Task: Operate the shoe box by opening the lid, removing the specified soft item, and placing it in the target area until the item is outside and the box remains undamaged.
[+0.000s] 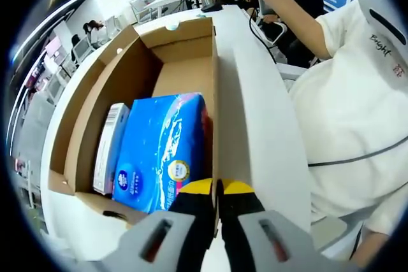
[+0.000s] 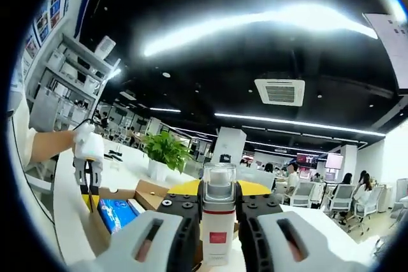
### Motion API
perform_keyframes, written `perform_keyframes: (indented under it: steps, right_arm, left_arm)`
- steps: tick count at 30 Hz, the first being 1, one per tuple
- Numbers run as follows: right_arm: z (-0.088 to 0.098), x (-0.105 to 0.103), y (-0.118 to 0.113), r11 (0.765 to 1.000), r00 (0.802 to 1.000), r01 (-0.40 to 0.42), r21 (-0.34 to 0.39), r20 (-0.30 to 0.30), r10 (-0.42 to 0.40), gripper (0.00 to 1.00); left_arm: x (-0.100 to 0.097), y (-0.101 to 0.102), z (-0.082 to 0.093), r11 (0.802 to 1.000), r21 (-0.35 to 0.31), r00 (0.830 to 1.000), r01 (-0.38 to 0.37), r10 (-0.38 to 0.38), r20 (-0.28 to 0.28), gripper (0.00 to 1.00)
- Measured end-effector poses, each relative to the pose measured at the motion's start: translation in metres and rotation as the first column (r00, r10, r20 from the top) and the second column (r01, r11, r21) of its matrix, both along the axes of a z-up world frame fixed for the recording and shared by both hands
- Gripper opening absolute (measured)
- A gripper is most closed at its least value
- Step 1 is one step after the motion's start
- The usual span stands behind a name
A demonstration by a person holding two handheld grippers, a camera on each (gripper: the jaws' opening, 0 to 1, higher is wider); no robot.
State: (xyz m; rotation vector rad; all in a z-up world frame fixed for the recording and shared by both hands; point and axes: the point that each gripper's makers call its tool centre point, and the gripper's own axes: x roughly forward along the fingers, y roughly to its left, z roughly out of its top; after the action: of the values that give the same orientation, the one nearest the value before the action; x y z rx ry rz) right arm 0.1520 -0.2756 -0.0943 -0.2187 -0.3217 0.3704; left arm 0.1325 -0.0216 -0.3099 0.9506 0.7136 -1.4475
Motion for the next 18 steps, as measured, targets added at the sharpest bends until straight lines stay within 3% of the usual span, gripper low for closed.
perform_keyframes:
  steps: [2, 6, 9, 18]
  right_arm:
    - [0.003, -0.003, -0.012, 0.997, 0.998, 0.065, -0.034, 0.02, -0.064, 0.19]
    - [0.012, -0.012, -0.029, 0.996, 0.995, 0.093, -0.007, 0.042, -0.093, 0.19]
    - [0.017, -0.017, -0.052, 0.986, 0.984, 0.165, 0.022, 0.068, -0.166, 0.19]
    - [0.015, -0.029, -0.077, 0.982, 0.981, 0.183, 0.054, 0.06, -0.187, 0.19]
  left_arm:
    - [0.0, 0.0, 0.0, 1.0, -0.001, 1.0, 0.001, -0.001, 0.001, 0.02]
    - [0.001, 0.0, 0.0, 1.0, -0.002, 1.0, 0.001, -0.001, 0.001, 0.02]
    - [0.001, 0.0, 0.0, 1.0, -0.003, 1.0, 0.002, -0.002, 0.002, 0.02]
    - [0.003, 0.0, -0.001, 1.0, -0.003, 1.0, 0.001, -0.001, 0.003, 0.02]
